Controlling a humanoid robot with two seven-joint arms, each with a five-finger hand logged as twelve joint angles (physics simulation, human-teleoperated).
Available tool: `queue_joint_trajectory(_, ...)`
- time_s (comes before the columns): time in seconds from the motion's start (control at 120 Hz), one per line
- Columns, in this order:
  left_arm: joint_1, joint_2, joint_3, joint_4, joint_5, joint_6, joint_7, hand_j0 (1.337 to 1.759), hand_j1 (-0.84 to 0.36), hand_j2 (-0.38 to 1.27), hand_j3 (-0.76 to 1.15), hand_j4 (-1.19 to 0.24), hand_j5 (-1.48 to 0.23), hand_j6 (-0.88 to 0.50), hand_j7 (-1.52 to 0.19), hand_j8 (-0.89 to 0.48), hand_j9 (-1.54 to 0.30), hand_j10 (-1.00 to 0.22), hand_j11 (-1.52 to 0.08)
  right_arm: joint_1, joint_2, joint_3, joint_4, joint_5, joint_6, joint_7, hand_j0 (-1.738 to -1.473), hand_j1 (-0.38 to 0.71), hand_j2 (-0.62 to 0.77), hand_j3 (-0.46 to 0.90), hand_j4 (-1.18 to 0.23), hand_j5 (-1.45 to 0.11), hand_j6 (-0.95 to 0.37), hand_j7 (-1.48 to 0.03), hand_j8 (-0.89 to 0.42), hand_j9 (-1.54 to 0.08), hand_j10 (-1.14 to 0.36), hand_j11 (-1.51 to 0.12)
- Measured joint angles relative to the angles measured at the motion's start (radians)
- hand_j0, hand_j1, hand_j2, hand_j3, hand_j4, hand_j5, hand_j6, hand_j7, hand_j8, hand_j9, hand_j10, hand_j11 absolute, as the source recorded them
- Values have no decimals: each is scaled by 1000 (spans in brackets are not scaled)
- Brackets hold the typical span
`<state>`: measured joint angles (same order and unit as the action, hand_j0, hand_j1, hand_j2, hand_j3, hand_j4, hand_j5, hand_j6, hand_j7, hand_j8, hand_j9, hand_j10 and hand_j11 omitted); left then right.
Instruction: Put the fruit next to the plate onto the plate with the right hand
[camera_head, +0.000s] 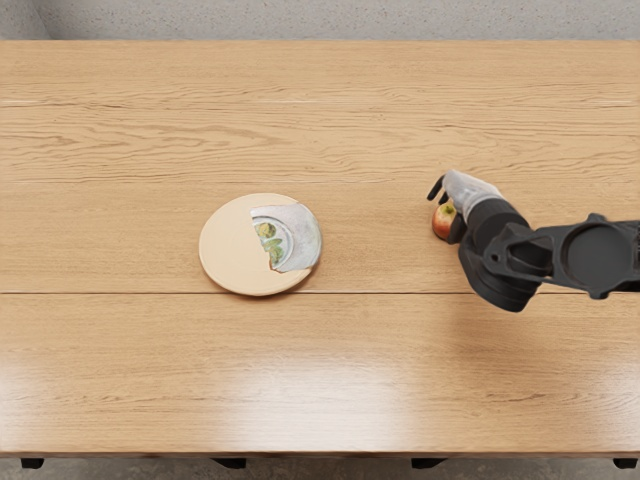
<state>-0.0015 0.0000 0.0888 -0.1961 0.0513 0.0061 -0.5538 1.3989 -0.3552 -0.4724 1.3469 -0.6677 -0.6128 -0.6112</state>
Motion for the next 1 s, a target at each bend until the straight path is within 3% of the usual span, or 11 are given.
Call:
queue_joint_trajectory(0.483,1,0,0,0,0,0,0,1658,337,2,0,-10,-13,-10,-13,-10,-13,-10,-13,-7,13,3,-18,37,-2,-1,-1653,238,-57,-2,-600,-598,-423,-680,-374,-654,-504,-659)
queue_joint_trajectory(1.0,0,0,0,0,0,0,0,1658,337,2,0,-10,-13,-10,-13,-10,-13,-10,-13,-7,13,8,-18,63,-1,-1,-1649,222,147,-1,-694,-797,-496,-848,-422,-825,-558,-839)
